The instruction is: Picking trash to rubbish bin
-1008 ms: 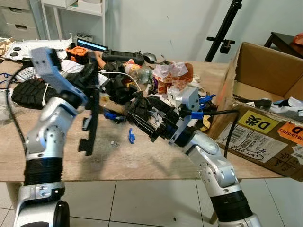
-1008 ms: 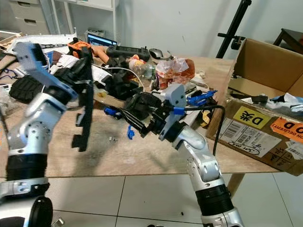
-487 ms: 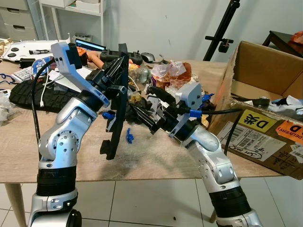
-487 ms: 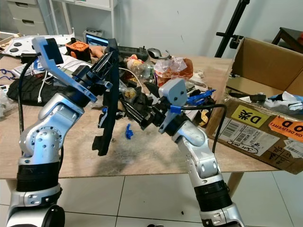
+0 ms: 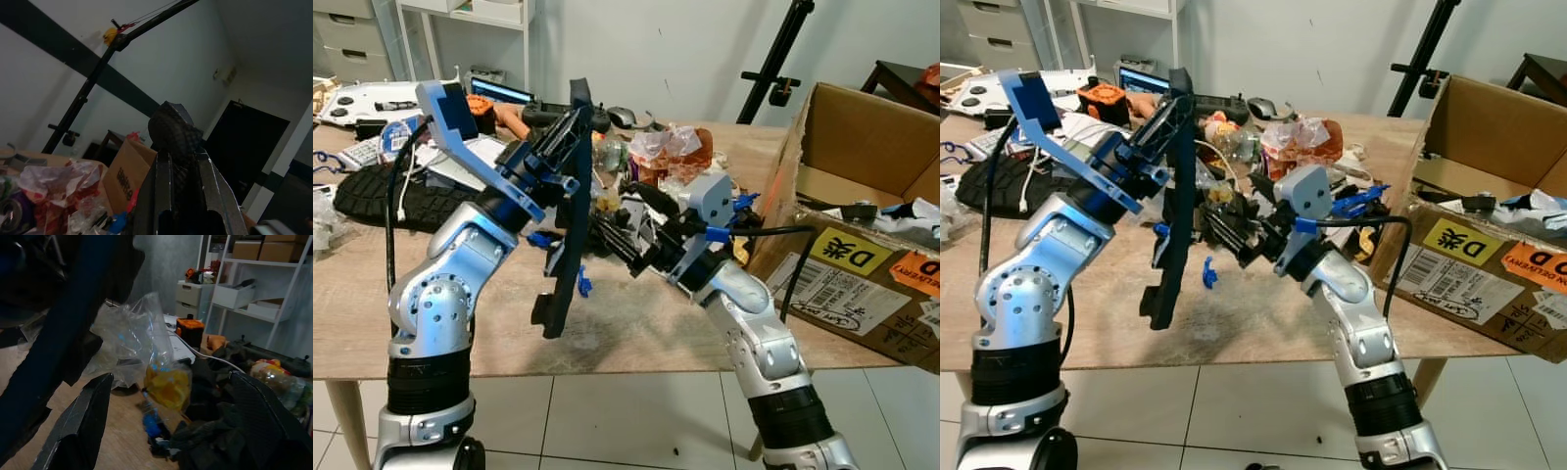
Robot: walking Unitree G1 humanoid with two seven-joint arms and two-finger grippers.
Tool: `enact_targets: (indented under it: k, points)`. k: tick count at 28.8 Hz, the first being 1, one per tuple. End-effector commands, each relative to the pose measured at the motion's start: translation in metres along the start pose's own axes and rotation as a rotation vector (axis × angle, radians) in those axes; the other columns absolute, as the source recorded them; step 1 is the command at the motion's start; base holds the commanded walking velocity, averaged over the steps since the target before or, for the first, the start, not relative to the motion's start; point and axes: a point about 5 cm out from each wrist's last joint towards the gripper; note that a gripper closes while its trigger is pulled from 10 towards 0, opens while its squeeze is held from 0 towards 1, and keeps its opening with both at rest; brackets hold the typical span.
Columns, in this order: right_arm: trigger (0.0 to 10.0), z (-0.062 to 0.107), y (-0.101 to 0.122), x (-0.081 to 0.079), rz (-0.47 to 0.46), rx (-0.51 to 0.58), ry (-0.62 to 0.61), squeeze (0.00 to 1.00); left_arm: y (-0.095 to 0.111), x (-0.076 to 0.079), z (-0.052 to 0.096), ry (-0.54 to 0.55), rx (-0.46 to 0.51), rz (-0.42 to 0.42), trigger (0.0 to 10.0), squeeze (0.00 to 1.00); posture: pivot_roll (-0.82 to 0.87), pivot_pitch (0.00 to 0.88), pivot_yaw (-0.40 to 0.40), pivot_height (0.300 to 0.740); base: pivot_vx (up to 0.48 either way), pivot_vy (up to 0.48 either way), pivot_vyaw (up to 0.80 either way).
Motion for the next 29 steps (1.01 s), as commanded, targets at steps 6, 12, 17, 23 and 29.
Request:
enact_targets:
  k: [6, 12, 17, 23, 29]
  points:
    - [10.0, -0.001, 0.002, -0.012, -0.110, 0.039, 0.081, 0.00, -0.013, 0.009, -0.006, -0.027, -0.019, 0.030, 0.0, 0.00, 0.00, 0.143, -0.096, 0.740, 0.000, 0.000, 0.00]
    - [10.0, 0.002, 0.011, -0.025, -0.237, 0.102, 0.180, 0.00, -0.018, 0.002, -0.007, 0.027, -0.038, -0.006, 0.0, 0.00, 0.00, 0.143, -0.092, 0.740, 0.000, 0.000, 0.00]
    - [10.0, 0.006, 0.011, -0.025, -0.260, 0.099, 0.192, 0.00, -0.014, -0.008, -0.009, 0.111, -0.002, -0.046, 0.0, 0.00, 0.00, 0.143, -0.092, 0.740, 0.000, 0.000, 0.00]
    - [10.0, 0.008, 0.008, -0.024, -0.246, 0.063, 0.197, 0.00, -0.010, -0.021, -0.008, 0.200, 0.017, -0.138, 0.0, 0.00, 0.00, 0.143, -0.087, 0.740, 0.000, 0.000, 0.00]
    - [10.0, 0.010, 0.007, -0.021, -0.239, 0.041, 0.195, 0.00, -0.005, -0.027, -0.008, 0.237, 0.037, -0.184, 0.0, 0.00, 0.00, 0.143, -0.087, 0.740, 0.000, 0.000, 0.00]
Point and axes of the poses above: a point about 5 cm out from each wrist's last joint towards the gripper, its own z axis pointing back from the gripper into the wrist, its own y axis along the axis of the wrist's last joint, x = y × z, and after that the axes turned 7 degrees about z, right-handed
